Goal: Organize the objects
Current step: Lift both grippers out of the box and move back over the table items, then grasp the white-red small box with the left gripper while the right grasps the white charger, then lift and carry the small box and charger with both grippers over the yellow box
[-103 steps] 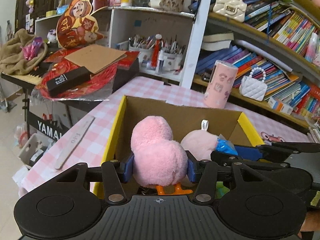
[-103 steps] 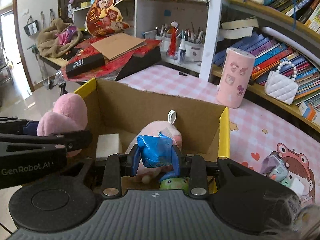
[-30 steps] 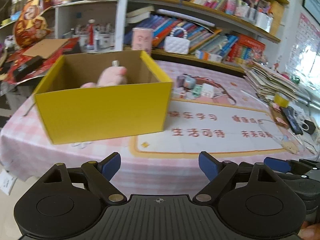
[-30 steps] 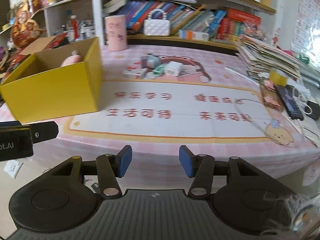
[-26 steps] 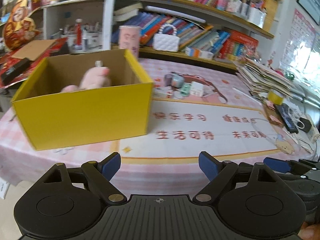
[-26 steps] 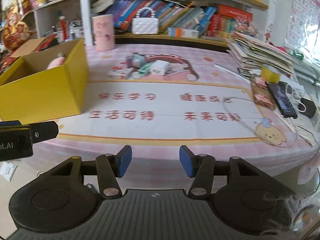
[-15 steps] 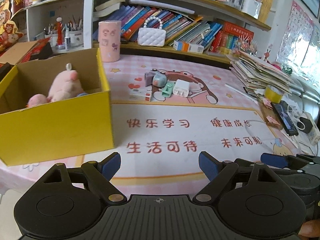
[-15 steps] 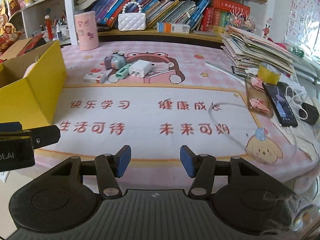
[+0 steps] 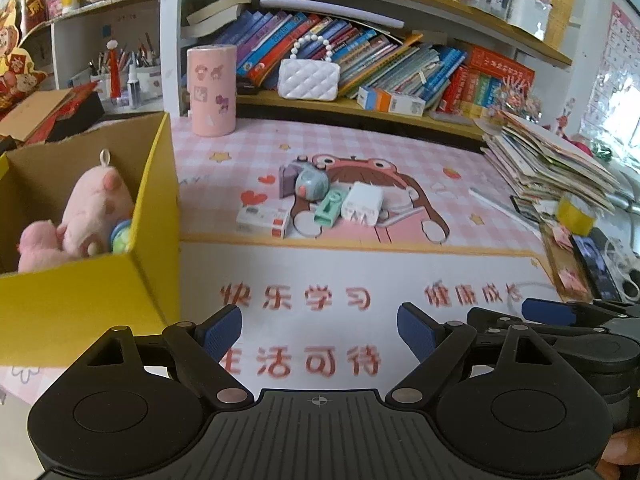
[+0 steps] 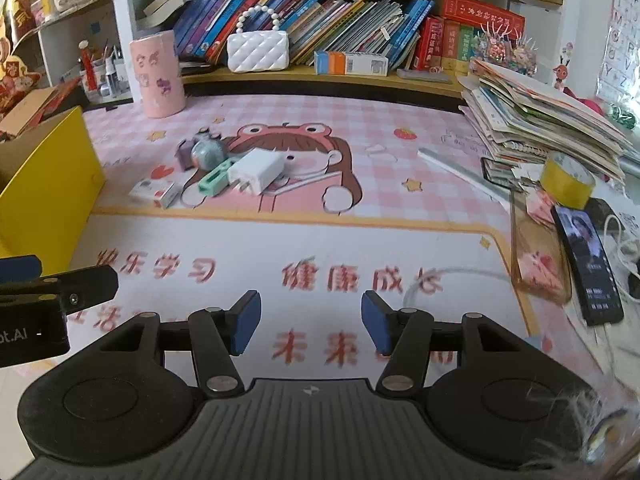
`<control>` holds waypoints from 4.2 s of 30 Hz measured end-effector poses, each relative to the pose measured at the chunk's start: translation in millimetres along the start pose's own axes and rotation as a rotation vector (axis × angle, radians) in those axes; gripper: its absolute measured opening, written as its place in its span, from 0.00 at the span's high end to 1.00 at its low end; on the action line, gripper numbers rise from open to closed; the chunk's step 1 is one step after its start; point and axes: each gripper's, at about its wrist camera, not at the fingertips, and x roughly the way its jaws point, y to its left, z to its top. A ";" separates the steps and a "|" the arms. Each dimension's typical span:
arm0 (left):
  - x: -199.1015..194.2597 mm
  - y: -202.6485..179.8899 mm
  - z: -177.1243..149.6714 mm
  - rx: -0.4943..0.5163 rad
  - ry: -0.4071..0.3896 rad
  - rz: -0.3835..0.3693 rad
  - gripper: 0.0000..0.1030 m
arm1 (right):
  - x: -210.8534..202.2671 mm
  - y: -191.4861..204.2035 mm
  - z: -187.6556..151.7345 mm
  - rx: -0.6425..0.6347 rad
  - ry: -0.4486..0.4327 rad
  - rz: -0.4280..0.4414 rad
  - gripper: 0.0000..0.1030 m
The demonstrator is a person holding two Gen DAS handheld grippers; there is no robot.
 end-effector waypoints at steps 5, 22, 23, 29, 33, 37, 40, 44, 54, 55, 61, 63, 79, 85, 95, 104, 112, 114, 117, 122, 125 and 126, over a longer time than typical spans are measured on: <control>13.4 -9.2 17.1 -0.009 -0.012 0.035 0.17 | 18.6 -16.0 19.0 0.014 -0.006 0.019 0.48; 90.6 -12.9 57.0 -0.099 0.020 0.184 0.34 | 80.7 -40.6 81.3 0.052 -0.041 0.083 0.48; 97.7 -11.7 58.3 -0.103 0.026 0.202 0.34 | 83.6 -40.3 83.0 0.049 -0.039 0.084 0.48; 137.4 1.4 64.3 -0.129 0.053 0.290 0.34 | 93.7 -41.0 88.7 0.034 -0.021 0.101 0.46; 157.4 13.2 66.0 -0.175 0.058 0.320 0.34 | 99.6 -42.0 90.6 0.033 -0.009 0.114 0.45; 169.5 16.1 65.5 -0.170 0.072 0.330 0.35 | 105.9 -41.2 90.8 0.033 0.002 0.134 0.42; 169.7 14.5 65.2 -0.155 0.057 0.337 0.42 | 110.5 -38.3 90.8 0.025 0.007 0.158 0.35; 157.7 18.9 68.2 -0.201 0.051 0.303 0.43 | 118.8 -29.6 93.5 -0.013 -0.005 0.205 0.28; 93.5 12.4 77.9 -0.201 -0.035 0.238 0.43 | 168.7 1.7 104.7 -0.118 -0.012 0.337 0.19; 89.1 11.5 77.0 -0.199 -0.035 0.230 0.43 | 173.4 3.8 106.1 -0.124 -0.011 0.339 0.20; 70.1 7.7 72.1 -0.206 -0.033 0.194 0.43 | 187.4 3.3 104.9 -0.130 -0.018 0.368 0.36; 65.7 4.6 71.5 -0.197 -0.034 0.184 0.43 | 186.9 2.6 105.4 -0.125 -0.027 0.380 0.39; 31.9 -12.5 49.7 -0.131 -0.057 0.070 0.43 | 90.8 -29.5 78.0 -0.012 -0.074 0.231 0.40; 8.4 -8.0 32.1 -0.138 -0.053 -0.009 0.43 | 48.8 -30.4 48.1 0.077 -0.014 0.177 0.40; -18.6 13.4 0.4 -0.151 -0.041 -0.081 0.43 | -7.2 -6.1 -3.2 0.070 0.037 0.136 0.40; -57.5 50.8 -26.8 -0.179 -0.057 -0.082 0.43 | -37.6 40.3 -30.5 0.037 0.047 0.147 0.40; -103.4 108.8 -61.5 -0.261 -0.073 0.009 0.43 | -61.8 104.8 -58.5 -0.054 0.077 0.232 0.40; -114.1 124.1 -71.6 -0.287 -0.073 0.034 0.43 | -66.5 119.0 -63.7 -0.077 0.078 0.254 0.40; -129.0 144.0 -83.0 -0.323 -0.078 0.069 0.43 | -74.0 139.5 -70.3 -0.104 0.073 0.280 0.40; -152.9 169.3 -94.6 -0.356 -0.109 0.110 0.43 | -85.0 172.6 -76.2 -0.150 0.057 0.324 0.40; -166.0 182.5 -98.0 -0.367 -0.132 0.130 0.43 | -92.2 189.4 -77.0 -0.176 0.035 0.347 0.40; -171.0 187.0 -99.4 -0.369 -0.142 0.138 0.43 | -94.2 194.3 -77.0 -0.181 0.027 0.352 0.40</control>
